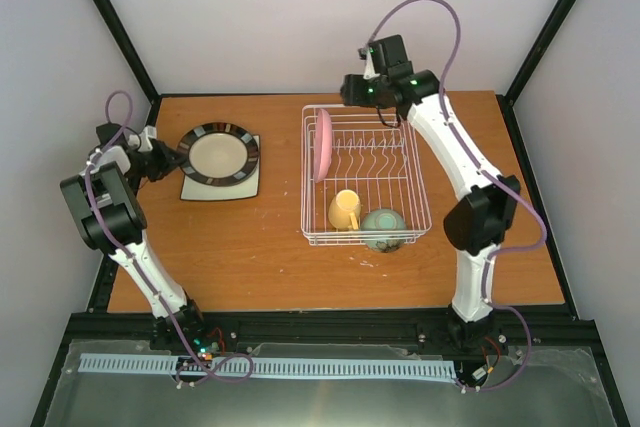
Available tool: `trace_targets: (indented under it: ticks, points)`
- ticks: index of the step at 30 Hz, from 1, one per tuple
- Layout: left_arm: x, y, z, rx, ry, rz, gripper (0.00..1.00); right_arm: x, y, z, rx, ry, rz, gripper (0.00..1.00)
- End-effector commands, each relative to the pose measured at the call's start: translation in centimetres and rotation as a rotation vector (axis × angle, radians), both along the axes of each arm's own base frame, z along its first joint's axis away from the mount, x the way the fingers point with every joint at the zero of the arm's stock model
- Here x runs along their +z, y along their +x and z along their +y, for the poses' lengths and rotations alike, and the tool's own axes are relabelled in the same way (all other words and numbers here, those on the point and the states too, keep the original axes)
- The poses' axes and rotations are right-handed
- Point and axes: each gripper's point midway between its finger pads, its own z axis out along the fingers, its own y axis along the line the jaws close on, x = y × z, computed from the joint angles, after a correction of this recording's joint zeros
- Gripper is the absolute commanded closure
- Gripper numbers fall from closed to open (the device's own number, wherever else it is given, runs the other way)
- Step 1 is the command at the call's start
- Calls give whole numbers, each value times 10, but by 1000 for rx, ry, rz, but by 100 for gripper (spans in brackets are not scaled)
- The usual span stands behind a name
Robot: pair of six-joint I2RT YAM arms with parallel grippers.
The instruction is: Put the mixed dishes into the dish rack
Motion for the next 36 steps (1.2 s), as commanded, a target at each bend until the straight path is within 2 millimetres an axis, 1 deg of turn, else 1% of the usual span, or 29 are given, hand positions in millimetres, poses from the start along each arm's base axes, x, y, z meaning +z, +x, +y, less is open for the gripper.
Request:
trace_targets:
  ticks: [1,4,5,6,8,12,16,18,20,23,24,30,36]
  points:
    - [36,10,-12,-53,-44,-148,99,-14,-21,94,422,208,112,40]
    - [33,8,-17,-66,-72,-168,99,-22,-44,148,632,208,144,43]
    - [31,7,-18,-67,-82,-168,99,-15,-57,168,710,242,131,43]
    - [29,6,-19,-69,-90,-169,99,-21,-65,180,751,264,150,43]
    - [27,5,-21,-72,-100,-168,99,-28,-75,195,801,284,162,43]
    - [26,4,-21,-72,-98,-164,99,-43,-89,212,870,337,223,44]
    - [38,1,-21,-75,-71,-176,99,-61,-109,229,904,301,260,44]
    - [44,0,-20,-84,-52,-184,99,-67,-118,236,914,277,268,44]
    - [49,-2,-21,-93,-37,-187,100,-74,-123,239,915,261,281,45]
    - [54,-5,-21,-99,-18,-192,99,-88,-125,236,897,225,302,45]
    - [55,-6,-21,-98,-14,-188,99,-96,-125,234,884,203,313,45]
    - [60,-14,-22,-103,20,-180,99,-127,-117,223,801,98,352,44]
    - [63,-16,-22,-99,34,-184,99,-139,-110,232,790,117,354,44]
